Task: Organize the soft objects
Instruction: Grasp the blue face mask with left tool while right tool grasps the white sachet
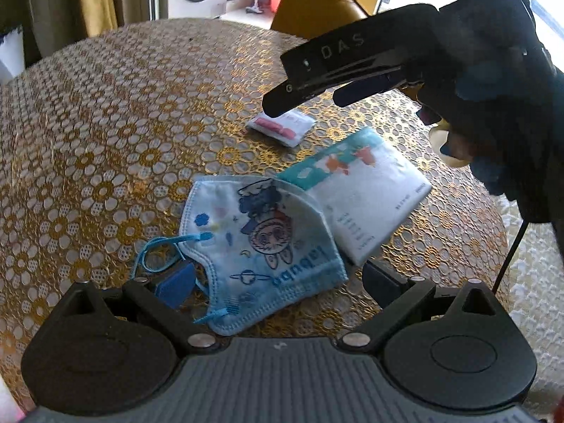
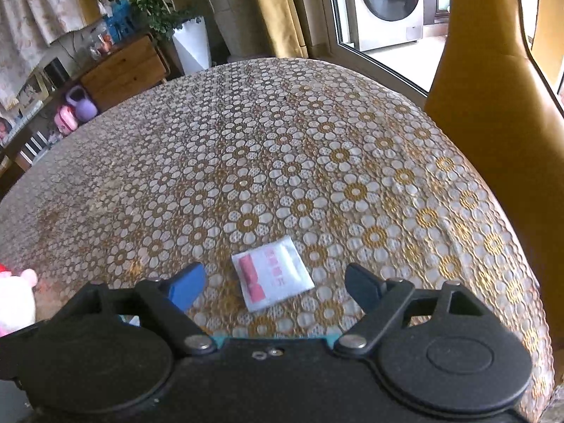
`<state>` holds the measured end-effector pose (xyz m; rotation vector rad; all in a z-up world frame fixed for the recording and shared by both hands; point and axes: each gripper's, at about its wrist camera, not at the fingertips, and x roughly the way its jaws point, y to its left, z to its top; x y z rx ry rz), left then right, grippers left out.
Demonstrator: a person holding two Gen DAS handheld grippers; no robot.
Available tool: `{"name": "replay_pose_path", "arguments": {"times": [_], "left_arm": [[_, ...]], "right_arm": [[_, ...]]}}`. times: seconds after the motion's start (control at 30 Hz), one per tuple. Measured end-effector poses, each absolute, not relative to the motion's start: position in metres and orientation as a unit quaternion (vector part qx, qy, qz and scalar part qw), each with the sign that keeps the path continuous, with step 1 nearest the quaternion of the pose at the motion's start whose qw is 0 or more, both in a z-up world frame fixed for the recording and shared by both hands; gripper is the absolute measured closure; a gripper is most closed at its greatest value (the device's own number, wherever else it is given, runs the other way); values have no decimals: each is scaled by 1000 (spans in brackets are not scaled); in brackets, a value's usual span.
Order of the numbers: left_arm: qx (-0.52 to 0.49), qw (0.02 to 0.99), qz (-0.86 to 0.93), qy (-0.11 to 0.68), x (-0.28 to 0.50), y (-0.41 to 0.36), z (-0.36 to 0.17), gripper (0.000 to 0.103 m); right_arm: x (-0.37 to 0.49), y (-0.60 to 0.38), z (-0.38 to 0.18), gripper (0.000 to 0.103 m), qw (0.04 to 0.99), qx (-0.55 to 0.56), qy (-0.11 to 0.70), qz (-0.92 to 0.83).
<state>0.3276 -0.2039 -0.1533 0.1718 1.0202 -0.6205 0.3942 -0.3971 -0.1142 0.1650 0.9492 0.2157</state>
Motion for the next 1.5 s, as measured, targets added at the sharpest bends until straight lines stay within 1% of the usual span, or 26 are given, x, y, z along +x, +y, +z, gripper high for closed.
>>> {"name": "replay_pose_path", "arguments": {"times": [0.03,0.1,0.17,0.37,0.43,0.5,0.57,0.6,0.63,0.77,0.8,0.83,0.87,0.9,0.93,1.1,1.13,1.17,1.27,1.33,1.5], "left_arm": [[78,824,-290,480,329,-203,-154,2],[77,828,-287,476,329,-202,-154,2],[77,830,-285,473,329,-201,-154,2],[73,836,-278,467,329,-202,-157,2],[70,838,-277,465,328,-202,-157,2],[70,840,-275,463,326,-201,-158,2],[70,842,-272,460,324,-200,-158,4],[71,844,-270,458,323,-200,-158,7],[72,845,-267,457,322,-199,-158,14],[111,854,-250,443,314,-201,-157,32],[120,857,-244,438,312,-202,-156,45],[127,860,-236,434,312,-203,-156,53],[122,861,-233,435,313,-201,-155,57],[116,863,-228,436,315,-199,-154,65],[110,864,-223,437,318,-197,-153,67],[90,871,-210,434,321,-186,-150,69],[84,872,-210,434,321,-184,-150,74],[80,873,-210,432,320,-182,-149,77],[76,876,-206,430,318,-177,-145,80],[79,876,-203,430,318,-178,-146,84],[72,881,-199,423,314,-174,-143,91]], "right_arm": [[397,-394,-116,19,880,74,458,103],[400,-388,-120,25,880,63,461,101],[402,-381,-124,28,881,46,460,97],[400,-365,-132,33,883,2,461,93],[398,-362,-134,37,885,-13,457,90],[396,-358,-135,48,888,-28,452,82],[393,-359,-134,50,890,-40,448,82],[392,-359,-134,51,890,-42,446,83],[391,-359,-134,52,891,-44,444,84],[387,-359,-134,57,893,-49,439,86],[387,-358,-134,59,894,-50,437,86],[387,-358,-134,61,895,-49,435,86],[387,-358,-133,65,895,-48,434,87],[386,-359,-132,67,896,-44,433,88],[386,-360,-131,68,896,-42,433,88],[382,-363,-128,71,899,-34,426,94],[381,-364,-128,72,899,-32,427,95],[381,-365,-128,72,899,-27,427,95],[378,-369,-125,72,902,-16,421,95],[376,-372,-123,72,903,-11,419,98],[367,-375,-116,72,905,6,414,103]]}}
